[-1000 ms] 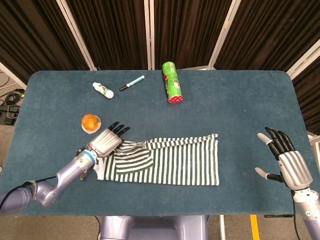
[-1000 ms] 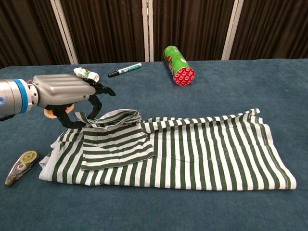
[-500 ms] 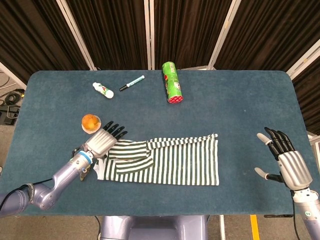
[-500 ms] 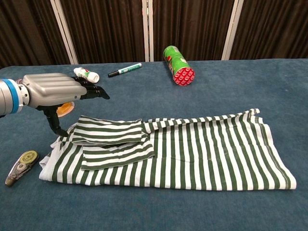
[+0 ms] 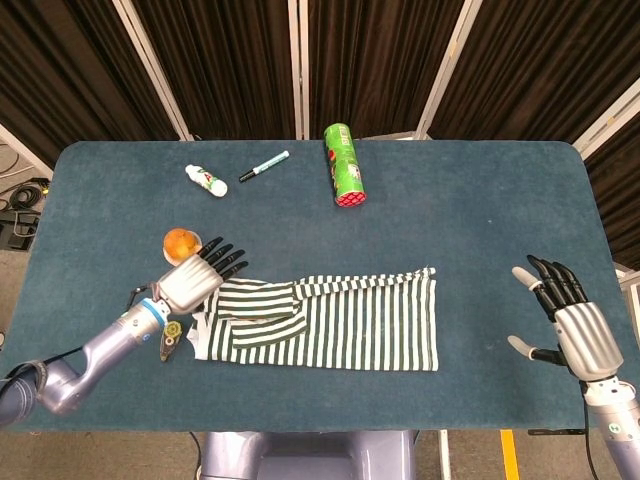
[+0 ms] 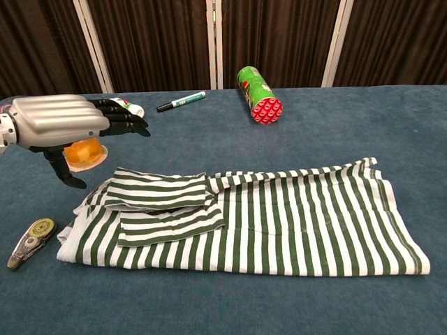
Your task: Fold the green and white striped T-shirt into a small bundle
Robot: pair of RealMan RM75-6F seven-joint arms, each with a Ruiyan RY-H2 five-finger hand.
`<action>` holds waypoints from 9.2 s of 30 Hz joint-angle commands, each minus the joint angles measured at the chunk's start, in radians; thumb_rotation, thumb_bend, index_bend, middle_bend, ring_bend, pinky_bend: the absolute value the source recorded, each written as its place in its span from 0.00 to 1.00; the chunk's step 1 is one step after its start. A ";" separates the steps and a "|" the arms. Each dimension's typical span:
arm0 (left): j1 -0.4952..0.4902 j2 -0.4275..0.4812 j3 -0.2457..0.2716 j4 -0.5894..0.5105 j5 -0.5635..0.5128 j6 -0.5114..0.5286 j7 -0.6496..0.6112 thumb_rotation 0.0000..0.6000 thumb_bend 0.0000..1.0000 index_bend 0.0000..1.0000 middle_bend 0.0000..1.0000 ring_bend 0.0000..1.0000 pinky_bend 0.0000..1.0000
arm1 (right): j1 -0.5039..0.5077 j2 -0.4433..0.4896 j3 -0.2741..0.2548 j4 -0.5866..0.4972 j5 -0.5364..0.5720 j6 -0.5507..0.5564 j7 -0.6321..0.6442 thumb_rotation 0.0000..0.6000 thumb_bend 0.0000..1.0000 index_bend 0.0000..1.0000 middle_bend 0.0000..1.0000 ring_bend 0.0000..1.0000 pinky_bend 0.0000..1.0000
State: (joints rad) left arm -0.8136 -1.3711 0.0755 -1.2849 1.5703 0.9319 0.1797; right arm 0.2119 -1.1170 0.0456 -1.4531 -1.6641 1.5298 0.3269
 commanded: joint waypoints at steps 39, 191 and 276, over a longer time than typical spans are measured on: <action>0.018 -0.339 0.234 0.811 0.371 0.289 -0.494 1.00 0.10 0.08 0.00 0.00 0.00 | -0.003 -0.007 0.000 0.004 0.009 -0.005 -0.020 1.00 0.00 0.17 0.00 0.00 0.00; 0.268 -0.012 0.203 0.841 0.241 0.484 -0.599 1.00 0.53 0.78 0.00 0.00 0.00 | -0.026 -0.011 -0.002 -0.058 0.012 -0.010 -0.295 1.00 0.00 0.02 0.00 0.00 0.00; -0.040 -0.074 0.055 0.199 0.158 0.233 -0.331 1.00 0.00 0.00 0.00 0.00 0.00 | -0.046 0.017 0.014 -0.064 0.013 0.026 -0.211 1.00 0.00 0.06 0.00 0.00 0.00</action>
State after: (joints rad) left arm -0.8701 -1.4937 0.1034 -1.0301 1.7342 1.2015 -0.1881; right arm 0.1660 -1.1005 0.0593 -1.5176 -1.6510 1.5558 0.1159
